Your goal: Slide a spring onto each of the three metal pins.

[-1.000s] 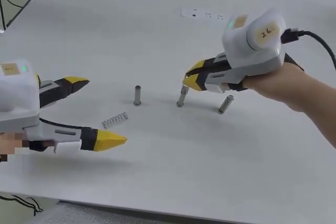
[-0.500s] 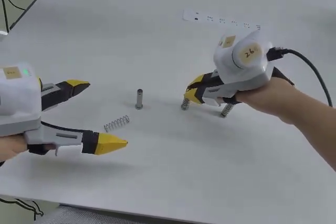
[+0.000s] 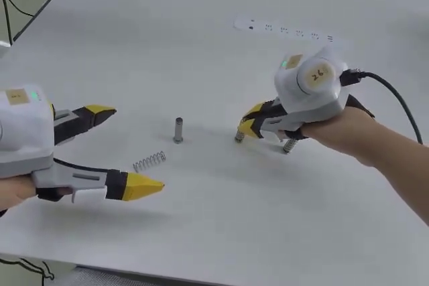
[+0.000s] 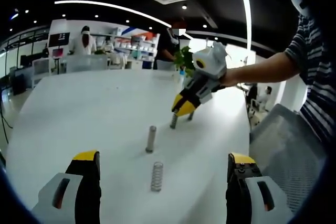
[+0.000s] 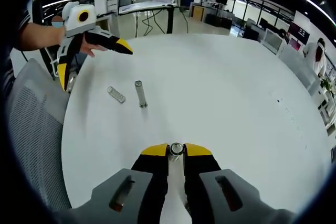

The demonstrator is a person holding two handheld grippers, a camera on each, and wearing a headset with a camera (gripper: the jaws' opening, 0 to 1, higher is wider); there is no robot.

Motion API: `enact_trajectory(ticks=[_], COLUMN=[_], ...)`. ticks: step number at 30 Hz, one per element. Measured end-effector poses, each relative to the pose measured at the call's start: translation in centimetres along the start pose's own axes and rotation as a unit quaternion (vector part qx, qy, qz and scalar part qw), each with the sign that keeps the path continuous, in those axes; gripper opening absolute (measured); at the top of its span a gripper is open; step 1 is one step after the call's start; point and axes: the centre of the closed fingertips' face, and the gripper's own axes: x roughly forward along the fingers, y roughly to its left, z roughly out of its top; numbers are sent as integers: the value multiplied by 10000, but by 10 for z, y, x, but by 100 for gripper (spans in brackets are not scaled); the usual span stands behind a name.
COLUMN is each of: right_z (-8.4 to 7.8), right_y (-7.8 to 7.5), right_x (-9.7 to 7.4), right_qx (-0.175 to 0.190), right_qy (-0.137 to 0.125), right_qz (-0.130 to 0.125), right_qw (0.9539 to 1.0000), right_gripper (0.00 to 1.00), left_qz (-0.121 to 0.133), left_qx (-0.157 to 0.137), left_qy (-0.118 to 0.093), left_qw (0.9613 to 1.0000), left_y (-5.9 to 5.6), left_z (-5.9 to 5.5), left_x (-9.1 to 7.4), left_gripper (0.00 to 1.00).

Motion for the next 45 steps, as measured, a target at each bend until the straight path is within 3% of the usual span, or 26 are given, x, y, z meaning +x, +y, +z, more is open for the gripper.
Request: enact_trajectory(ticks=[15, 19, 45], right_z=[-2, -6, 2], right_y=[0, -2, -4], right_x=[0, 0, -19], right_qx=[-111, -120, 358], right_qy=[30, 67, -364], right_qz=[14, -40, -186], right_qw=[9999, 9999, 9985], right_gripper=[9, 17, 29], left_qz=[-40, -33, -33], left_qx=[-79, -86, -92], left_qy=[-22, -22, -22], left_qw=[10000, 10000, 9999], left_y=[-1, -1, 0], left_z=[-1, -2, 0], left_x=[2, 2, 3], left_gripper=[98, 98, 98])
